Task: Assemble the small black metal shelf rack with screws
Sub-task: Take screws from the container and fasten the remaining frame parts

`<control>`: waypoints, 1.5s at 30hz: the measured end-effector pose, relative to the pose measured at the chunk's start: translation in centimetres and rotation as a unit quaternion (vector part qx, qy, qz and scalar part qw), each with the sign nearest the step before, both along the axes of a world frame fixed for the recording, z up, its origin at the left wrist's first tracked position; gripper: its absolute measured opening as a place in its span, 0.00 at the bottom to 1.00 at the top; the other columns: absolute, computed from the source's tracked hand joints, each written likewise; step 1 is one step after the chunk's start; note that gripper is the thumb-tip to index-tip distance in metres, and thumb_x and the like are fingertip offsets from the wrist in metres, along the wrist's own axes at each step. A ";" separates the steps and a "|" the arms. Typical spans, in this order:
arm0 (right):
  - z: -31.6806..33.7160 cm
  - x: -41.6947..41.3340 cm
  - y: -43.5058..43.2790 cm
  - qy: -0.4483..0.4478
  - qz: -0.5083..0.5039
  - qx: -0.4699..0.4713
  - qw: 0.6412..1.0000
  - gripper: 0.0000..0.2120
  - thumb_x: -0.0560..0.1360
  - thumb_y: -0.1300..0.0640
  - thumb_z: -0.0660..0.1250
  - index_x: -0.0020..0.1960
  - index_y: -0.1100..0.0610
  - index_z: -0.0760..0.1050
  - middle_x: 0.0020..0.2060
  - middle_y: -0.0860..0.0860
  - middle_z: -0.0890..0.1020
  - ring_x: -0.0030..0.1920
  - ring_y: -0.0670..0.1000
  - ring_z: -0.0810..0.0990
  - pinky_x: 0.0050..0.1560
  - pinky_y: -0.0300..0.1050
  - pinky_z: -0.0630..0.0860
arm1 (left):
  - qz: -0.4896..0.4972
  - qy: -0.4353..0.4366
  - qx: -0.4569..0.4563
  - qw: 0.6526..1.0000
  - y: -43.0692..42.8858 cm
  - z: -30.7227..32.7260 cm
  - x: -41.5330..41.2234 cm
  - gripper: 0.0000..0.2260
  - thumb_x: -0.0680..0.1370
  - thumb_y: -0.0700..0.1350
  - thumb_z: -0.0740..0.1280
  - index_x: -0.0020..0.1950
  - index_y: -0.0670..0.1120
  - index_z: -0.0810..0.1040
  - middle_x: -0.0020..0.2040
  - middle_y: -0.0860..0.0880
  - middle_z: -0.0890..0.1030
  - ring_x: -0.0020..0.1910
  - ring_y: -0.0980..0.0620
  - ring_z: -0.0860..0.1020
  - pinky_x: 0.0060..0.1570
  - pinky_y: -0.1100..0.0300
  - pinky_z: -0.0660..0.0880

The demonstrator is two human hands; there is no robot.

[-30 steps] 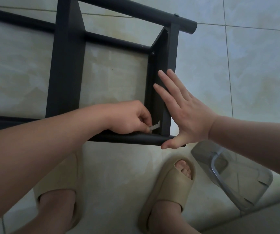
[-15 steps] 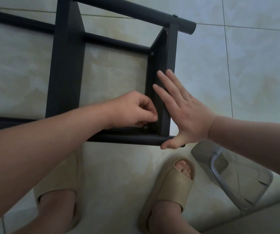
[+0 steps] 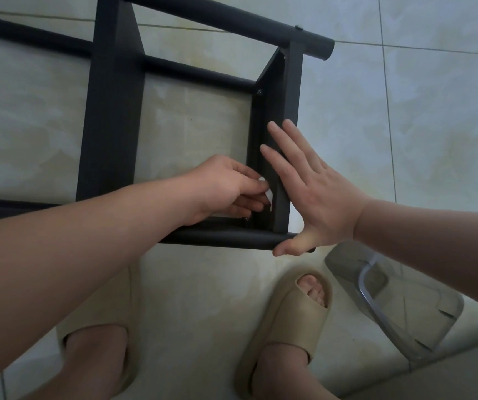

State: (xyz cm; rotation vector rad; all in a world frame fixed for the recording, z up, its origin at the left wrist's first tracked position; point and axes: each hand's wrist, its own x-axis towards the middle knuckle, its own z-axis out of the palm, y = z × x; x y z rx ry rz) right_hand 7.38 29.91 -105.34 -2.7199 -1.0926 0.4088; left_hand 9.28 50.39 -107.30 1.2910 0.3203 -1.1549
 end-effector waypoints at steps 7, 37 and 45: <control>0.0 0.0 0.0 -0.002 0.001 0.001 1.000 0.64 0.66 0.19 0.59 0.79 0.71 0.54 0.79 0.69 0.50 0.80 0.69 0.44 0.79 0.64 0.51 | -0.019 -0.013 -0.018 1.000 0.1 0.4 0.1 0.03 0.79 0.43 0.70 0.47 0.44 0.79 0.38 0.48 0.85 0.39 0.53 0.84 0.46 0.57 0.82; 0.1 0.0 0.1 0.002 -0.004 -0.004 1.000 0.64 0.65 0.20 0.61 0.79 0.71 0.55 0.79 0.69 0.51 0.80 0.68 0.44 0.80 0.63 0.49 | -0.081 -0.049 0.016 0.995 0.2 0.8 0.3 0.09 0.82 0.38 0.64 0.43 0.43 0.78 0.35 0.48 0.85 0.36 0.52 0.82 0.43 0.59 0.80; 0.1 0.0 0.0 0.000 -0.002 -0.006 1.000 0.64 0.66 0.19 0.60 0.79 0.70 0.54 0.79 0.69 0.50 0.80 0.68 0.44 0.80 0.64 0.49 | -0.129 -0.100 0.034 0.986 0.6 1.2 0.2 0.09 0.82 0.36 0.63 0.43 0.42 0.77 0.37 0.47 0.83 0.41 0.48 0.81 0.50 0.55 0.79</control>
